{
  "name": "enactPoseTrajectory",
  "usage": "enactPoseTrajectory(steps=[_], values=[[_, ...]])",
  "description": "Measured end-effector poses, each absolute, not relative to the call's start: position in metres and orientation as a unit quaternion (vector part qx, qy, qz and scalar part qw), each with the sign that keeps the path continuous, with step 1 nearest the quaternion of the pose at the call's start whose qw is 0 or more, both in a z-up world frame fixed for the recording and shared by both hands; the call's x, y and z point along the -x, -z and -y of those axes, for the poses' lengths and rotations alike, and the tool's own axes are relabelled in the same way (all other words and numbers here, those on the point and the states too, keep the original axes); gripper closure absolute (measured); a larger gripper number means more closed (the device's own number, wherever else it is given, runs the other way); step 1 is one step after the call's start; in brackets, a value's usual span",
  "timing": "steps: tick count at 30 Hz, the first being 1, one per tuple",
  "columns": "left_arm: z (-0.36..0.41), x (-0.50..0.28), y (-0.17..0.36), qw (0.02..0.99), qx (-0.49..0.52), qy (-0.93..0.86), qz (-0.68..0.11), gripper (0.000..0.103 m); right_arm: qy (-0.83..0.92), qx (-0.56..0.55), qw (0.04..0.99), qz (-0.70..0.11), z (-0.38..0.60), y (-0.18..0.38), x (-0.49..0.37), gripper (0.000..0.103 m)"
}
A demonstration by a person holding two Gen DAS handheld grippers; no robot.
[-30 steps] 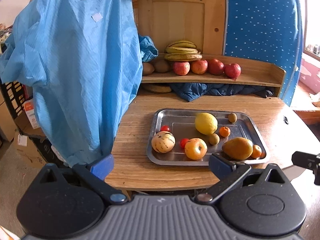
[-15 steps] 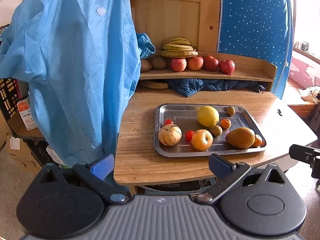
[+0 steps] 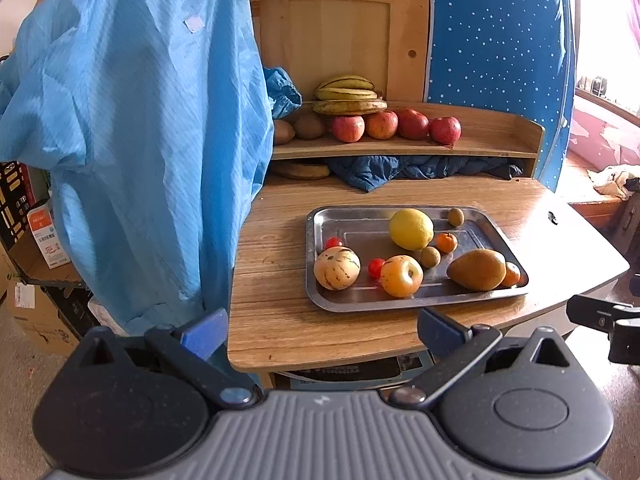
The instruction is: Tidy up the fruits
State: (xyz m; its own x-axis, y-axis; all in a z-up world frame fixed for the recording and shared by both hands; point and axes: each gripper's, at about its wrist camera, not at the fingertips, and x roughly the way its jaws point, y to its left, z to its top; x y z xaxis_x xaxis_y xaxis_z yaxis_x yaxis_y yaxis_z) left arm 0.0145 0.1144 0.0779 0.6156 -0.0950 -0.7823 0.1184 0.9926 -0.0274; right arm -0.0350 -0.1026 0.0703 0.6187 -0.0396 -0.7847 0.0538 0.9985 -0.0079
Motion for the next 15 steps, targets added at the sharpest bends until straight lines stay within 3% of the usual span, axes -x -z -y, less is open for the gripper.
enactPoseTrajectory(steps=[15], values=[[-0.1163,-0.0175,-0.0759,0.895,-0.012,0.065,-0.441,0.0,0.021,-0.008,0.896,-0.443,0.1026,-0.0678,0.0306,0.001]])
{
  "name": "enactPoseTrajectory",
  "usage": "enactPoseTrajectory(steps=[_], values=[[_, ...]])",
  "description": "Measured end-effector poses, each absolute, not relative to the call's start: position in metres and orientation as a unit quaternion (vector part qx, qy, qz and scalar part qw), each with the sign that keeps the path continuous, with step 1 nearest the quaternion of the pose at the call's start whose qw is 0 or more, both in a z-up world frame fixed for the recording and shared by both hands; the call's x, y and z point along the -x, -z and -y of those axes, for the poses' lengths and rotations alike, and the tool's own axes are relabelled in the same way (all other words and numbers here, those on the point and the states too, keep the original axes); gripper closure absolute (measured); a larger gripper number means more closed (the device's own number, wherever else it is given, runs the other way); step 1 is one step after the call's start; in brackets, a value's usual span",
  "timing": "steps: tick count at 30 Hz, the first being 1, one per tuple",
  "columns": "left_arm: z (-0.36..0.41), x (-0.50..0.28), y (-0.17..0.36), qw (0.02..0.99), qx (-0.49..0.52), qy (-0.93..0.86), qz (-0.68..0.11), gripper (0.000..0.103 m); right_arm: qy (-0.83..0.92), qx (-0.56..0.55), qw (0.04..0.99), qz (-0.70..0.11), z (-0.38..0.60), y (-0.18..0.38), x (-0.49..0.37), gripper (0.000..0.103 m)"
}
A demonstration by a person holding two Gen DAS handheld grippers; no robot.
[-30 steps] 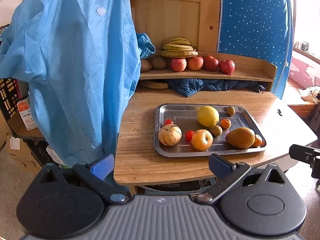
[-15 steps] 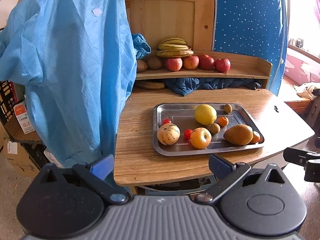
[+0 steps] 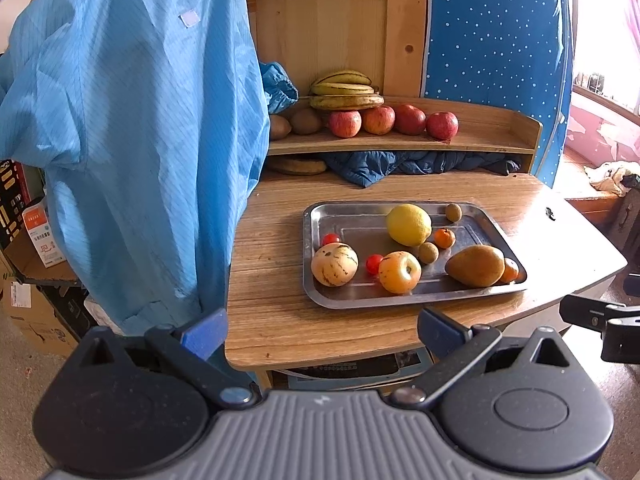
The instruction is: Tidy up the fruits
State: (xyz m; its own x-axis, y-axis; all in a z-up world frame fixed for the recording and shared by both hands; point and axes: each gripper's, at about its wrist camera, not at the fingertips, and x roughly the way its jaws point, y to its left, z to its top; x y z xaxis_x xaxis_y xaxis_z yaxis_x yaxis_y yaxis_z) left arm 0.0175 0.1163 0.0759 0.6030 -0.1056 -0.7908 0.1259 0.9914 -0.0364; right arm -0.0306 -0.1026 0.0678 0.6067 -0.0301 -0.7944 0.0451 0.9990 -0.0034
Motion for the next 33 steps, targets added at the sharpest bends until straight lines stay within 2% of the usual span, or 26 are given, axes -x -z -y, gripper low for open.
enactPoseTrajectory(steps=[33], values=[[-0.1114,-0.0185,-0.0782,0.896,-0.011,0.068,-0.439,0.0,0.025,-0.011,0.897,-0.441,0.104,-0.0686,0.0314,0.001]])
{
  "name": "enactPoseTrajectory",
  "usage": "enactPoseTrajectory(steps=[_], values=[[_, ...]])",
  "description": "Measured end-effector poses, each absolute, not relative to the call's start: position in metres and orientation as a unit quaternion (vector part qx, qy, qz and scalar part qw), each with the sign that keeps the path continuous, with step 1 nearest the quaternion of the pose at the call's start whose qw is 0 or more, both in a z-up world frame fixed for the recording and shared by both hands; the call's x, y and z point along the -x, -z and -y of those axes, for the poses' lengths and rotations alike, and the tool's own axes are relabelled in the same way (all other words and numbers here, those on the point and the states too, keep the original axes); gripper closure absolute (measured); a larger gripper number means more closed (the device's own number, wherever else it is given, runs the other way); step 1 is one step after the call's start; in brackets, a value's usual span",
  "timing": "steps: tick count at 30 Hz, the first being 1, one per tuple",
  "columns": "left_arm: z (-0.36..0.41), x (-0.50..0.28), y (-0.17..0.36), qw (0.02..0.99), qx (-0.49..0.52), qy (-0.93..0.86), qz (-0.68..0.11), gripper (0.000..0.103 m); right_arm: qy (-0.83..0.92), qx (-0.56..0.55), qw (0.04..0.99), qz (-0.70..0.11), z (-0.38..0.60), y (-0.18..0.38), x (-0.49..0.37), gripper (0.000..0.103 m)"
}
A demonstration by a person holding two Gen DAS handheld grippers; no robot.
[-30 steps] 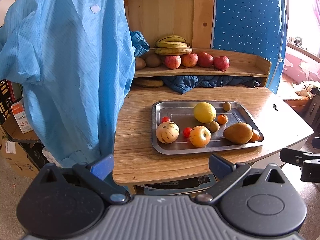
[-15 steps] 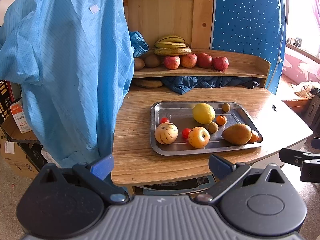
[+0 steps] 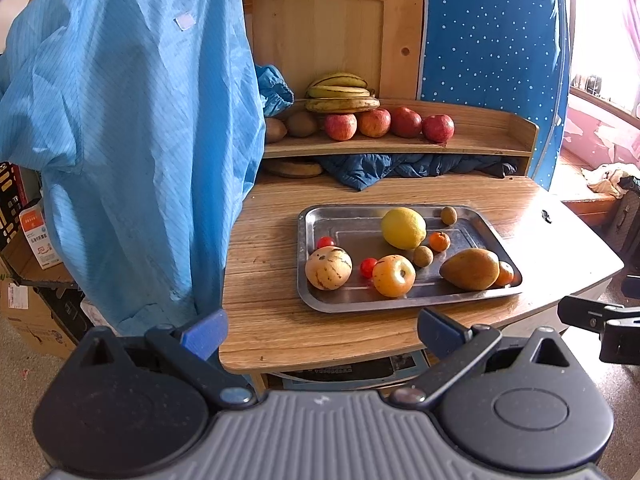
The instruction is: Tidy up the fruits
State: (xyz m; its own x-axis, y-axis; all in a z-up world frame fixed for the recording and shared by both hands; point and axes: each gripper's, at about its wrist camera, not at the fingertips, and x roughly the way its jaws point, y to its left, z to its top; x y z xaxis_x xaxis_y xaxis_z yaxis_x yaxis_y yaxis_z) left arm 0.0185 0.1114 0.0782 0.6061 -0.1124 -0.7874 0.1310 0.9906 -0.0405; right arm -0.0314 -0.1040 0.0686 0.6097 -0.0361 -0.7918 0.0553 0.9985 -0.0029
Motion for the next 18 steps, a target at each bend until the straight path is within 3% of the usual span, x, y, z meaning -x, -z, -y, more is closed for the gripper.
enactPoseTrajectory(steps=[18], values=[[-0.1125,-0.0184,-0.0781,0.896,-0.01,0.068,-0.438,0.0,0.026,-0.011,0.897,-0.441,0.1033,-0.068,0.0314,0.001]])
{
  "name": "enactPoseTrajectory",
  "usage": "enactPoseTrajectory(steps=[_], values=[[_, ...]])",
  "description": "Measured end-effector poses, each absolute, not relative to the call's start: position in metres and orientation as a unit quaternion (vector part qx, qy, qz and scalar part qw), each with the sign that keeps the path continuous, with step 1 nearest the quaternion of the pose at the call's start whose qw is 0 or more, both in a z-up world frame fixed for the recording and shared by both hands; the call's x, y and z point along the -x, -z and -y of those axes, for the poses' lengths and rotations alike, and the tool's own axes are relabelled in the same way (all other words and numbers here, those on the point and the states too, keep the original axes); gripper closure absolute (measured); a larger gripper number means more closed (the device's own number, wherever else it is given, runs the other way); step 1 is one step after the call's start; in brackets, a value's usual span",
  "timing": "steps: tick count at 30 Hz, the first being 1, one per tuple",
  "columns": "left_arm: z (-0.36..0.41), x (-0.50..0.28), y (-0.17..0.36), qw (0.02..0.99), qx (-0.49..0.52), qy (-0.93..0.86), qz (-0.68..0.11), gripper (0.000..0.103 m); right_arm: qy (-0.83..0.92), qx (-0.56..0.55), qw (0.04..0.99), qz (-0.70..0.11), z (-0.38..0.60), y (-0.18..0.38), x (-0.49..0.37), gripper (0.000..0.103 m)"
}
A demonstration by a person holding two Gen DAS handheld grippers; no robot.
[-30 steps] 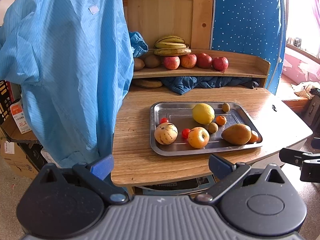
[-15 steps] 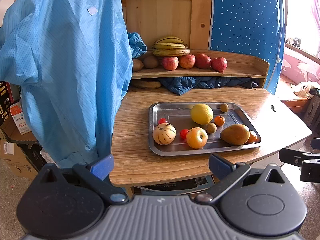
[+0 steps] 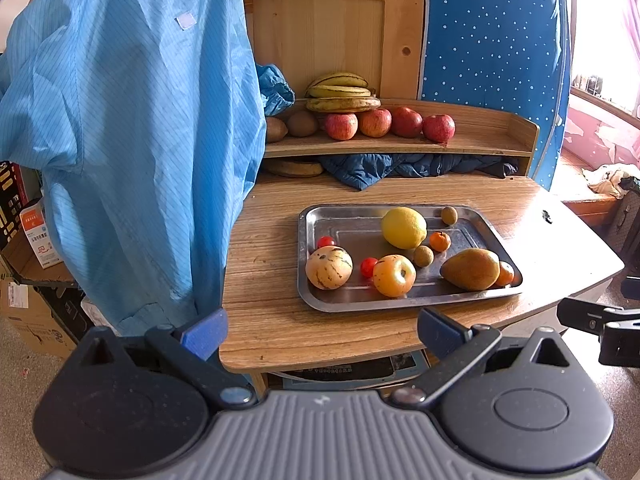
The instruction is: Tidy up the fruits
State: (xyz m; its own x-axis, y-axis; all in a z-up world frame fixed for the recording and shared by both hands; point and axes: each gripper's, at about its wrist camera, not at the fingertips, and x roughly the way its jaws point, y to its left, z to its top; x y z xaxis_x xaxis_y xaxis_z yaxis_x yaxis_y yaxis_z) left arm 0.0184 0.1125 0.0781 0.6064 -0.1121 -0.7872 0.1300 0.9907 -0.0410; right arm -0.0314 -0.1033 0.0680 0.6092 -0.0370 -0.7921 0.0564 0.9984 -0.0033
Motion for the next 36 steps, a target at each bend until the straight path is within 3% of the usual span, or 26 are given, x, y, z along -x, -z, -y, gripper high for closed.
enactPoseTrajectory(steps=[36], values=[[-0.1109,-0.0239,-0.0687,0.89,-0.023,0.047,-0.453,0.0,0.029,-0.01,0.892,-0.451,0.105,-0.0611,0.0268,0.001]])
